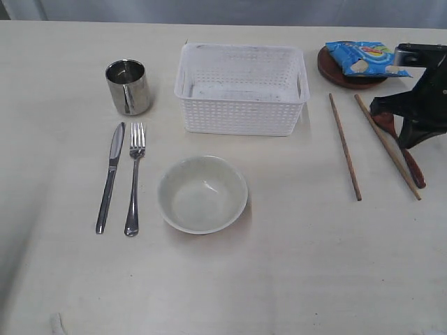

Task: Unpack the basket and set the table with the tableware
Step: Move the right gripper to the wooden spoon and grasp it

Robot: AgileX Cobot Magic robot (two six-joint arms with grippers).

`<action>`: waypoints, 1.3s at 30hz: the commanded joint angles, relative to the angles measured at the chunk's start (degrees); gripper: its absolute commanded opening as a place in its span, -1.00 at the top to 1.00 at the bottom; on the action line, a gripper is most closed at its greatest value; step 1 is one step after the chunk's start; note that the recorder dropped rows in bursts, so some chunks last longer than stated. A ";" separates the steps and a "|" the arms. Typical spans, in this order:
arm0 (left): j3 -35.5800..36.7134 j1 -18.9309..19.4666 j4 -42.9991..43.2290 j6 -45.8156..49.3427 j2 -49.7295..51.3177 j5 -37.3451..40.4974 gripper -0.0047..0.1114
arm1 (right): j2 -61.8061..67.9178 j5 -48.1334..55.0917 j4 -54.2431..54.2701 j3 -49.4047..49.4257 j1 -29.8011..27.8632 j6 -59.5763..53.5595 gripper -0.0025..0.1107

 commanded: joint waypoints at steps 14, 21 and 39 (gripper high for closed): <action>0.16 -0.06 -0.18 0.02 -0.21 -0.61 0.92 | 5.01 -4.58 -4.75 0.10 -0.43 -2.04 0.46; 0.16 -0.06 -0.18 0.02 -0.21 -0.61 0.92 | 6.00 -6.96 -6.36 0.10 -0.43 -1.06 0.27; 0.16 -0.06 -0.18 0.02 -0.21 -0.61 0.92 | 9.02 -6.56 -6.51 0.10 -0.43 -0.92 0.87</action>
